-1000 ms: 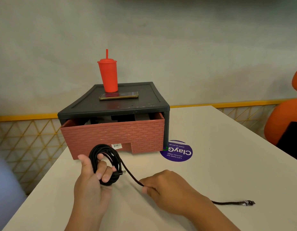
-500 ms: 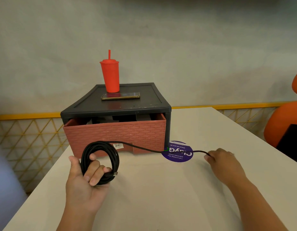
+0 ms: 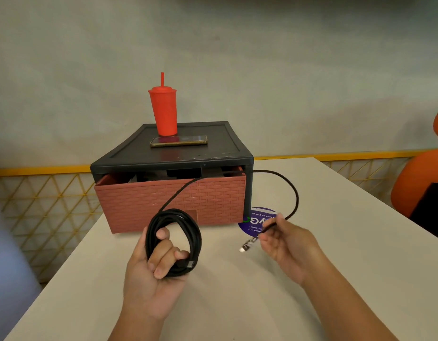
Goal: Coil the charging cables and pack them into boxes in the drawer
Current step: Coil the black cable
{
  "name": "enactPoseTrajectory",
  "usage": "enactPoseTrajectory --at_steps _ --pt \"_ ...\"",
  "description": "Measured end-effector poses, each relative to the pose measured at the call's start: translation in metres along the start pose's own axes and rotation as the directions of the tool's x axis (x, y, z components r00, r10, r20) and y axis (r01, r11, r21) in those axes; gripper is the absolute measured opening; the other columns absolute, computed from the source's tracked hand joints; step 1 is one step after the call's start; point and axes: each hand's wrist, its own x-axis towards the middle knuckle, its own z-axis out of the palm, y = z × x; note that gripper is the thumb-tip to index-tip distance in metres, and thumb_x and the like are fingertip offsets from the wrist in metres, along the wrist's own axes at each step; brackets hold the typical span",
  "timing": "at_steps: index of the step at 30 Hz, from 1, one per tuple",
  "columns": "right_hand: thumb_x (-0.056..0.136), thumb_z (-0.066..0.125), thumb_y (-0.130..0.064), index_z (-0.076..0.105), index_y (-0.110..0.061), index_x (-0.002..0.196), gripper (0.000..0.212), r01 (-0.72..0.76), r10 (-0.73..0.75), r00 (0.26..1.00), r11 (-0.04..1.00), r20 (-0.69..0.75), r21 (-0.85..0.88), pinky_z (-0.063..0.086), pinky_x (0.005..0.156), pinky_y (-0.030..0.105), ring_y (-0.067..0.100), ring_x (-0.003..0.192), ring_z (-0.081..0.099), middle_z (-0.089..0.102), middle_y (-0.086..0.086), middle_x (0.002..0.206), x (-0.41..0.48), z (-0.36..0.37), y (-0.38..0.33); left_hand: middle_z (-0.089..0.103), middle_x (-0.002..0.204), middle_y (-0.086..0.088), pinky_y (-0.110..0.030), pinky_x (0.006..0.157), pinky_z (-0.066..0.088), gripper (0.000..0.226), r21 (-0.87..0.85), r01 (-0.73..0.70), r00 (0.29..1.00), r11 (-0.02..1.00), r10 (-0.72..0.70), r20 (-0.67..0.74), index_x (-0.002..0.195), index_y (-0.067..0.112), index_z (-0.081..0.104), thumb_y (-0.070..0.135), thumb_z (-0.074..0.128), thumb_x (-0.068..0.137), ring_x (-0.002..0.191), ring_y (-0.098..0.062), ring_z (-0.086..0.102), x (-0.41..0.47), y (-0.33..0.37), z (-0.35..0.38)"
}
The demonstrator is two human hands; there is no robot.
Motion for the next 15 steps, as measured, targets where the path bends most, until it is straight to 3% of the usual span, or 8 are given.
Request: enactPoseTrajectory --at_steps 3,7,12,14,15 --pt "0.098 0.041 -0.014 0.058 0.003 0.071 0.037 -0.102 0.086 0.993 0.970 0.081 0.219 0.054 0.045 0.022 0.016 0.046 0.064 0.058 0.009 0.053 -0.005 0.011 0.014 0.040 0.066 -0.003 -0.025 0.096 0.034 0.066 -0.026 0.079 0.997 0.997 -0.079 0.001 0.113 0.004 0.054 0.043 0.003 0.100 0.061 -0.014 0.037 0.003 -0.006 0.008" --pt "0.095 0.043 -0.006 0.059 0.006 0.066 0.035 -0.205 0.153 0.971 0.928 0.183 0.311 0.055 0.044 0.024 0.022 0.050 0.067 0.060 0.016 0.057 -0.011 0.024 0.029 0.040 0.063 -0.002 -0.026 0.095 0.037 0.063 -0.054 0.126 0.992 0.991 -0.126 0.006 0.111 0.004 0.055 0.043 0.006 0.101 0.059 -0.014 0.038 0.008 -0.016 0.017" --pt "0.080 0.054 -0.006 0.059 0.002 0.075 0.011 -0.317 0.225 0.923 0.905 0.313 0.284 0.053 0.043 0.020 0.017 0.046 0.063 0.059 0.013 0.060 -0.019 0.031 0.036 0.039 0.061 -0.001 -0.025 0.094 0.037 0.059 -0.138 0.213 0.976 0.967 -0.205 0.067 0.110 0.004 0.055 0.043 0.012 0.101 0.057 -0.013 0.037 0.010 -0.026 0.018" --pt "0.072 0.058 -0.008 0.059 0.000 0.088 0.017 -0.315 0.244 0.911 0.932 0.331 0.180 0.049 0.043 0.020 0.014 0.046 0.057 0.057 0.010 0.062 -0.017 0.031 0.040 0.039 0.053 -0.003 -0.028 0.091 0.042 0.053 -0.176 0.219 0.975 0.960 -0.209 0.076 0.101 0.005 0.060 0.041 0.021 0.100 0.050 -0.014 0.039 0.013 -0.026 0.019" --pt "0.071 0.058 -0.009 0.059 -0.001 0.094 0.024 -0.317 0.262 0.901 0.941 0.346 0.114 0.048 0.047 0.021 0.014 0.050 0.055 0.056 0.009 0.064 -0.016 0.031 0.043 0.039 0.046 -0.003 -0.031 0.088 0.046 0.049 -0.174 0.228 0.973 0.958 -0.233 -0.008 0.091 0.007 0.063 0.041 0.029 0.099 0.044 -0.014 0.040 0.014 -0.026 0.019"
